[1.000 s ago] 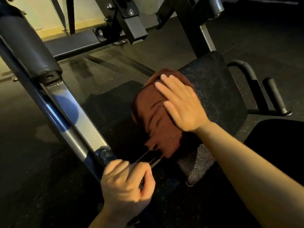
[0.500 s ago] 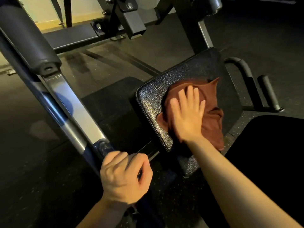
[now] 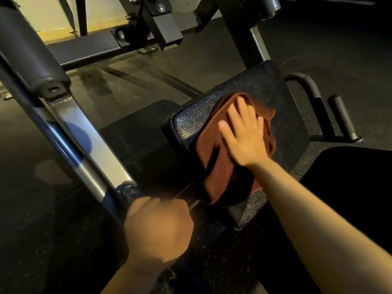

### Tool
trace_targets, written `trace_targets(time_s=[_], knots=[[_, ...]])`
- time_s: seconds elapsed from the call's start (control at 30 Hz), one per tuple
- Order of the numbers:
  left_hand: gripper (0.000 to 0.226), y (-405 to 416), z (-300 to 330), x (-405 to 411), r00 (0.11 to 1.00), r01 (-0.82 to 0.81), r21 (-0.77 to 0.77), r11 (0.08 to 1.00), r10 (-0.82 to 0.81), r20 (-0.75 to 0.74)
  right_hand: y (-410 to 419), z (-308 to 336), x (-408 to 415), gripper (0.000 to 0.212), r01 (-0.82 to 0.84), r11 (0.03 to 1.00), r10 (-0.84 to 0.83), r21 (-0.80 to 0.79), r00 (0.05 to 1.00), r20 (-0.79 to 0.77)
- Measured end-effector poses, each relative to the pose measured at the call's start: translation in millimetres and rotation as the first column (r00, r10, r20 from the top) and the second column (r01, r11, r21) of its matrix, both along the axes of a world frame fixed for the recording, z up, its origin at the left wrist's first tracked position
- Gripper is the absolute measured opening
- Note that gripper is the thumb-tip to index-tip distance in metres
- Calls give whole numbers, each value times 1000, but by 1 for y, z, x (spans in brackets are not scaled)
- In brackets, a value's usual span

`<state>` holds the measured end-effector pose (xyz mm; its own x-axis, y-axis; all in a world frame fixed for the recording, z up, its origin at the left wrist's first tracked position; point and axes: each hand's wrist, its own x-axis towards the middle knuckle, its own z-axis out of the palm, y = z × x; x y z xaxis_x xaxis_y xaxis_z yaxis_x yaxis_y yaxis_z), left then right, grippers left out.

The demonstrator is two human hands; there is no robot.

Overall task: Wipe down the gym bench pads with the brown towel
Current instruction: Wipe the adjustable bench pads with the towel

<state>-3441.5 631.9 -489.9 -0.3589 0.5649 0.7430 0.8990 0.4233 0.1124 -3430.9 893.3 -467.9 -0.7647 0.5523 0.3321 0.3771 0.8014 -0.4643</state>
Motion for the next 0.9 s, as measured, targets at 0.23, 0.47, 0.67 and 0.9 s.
trace_targets(time_s=[0.23, 0.47, 0.67, 0.9], knots=[[35, -1, -3, -1, 1000, 4, -15, 1000, -4, -14, 71, 12, -8, 73, 184, 964, -176, -193, 983, 57], [31, 2, -5, -3, 1000, -28, 11, 1000, 28, -6, -18, -16, 3, 57, 342, 913, -339, -222, 939, 49], [28, 3, 0, -2, 999, -37, 31, 999, 38, -26, -98, -58, 58, 82, 210, 960, -220, -187, 975, -32], [24, 2, 2, 0, 999, -38, 38, 999, 39, -28, -103, -55, 83, 31, 137, 982, -166, -128, 952, -256]])
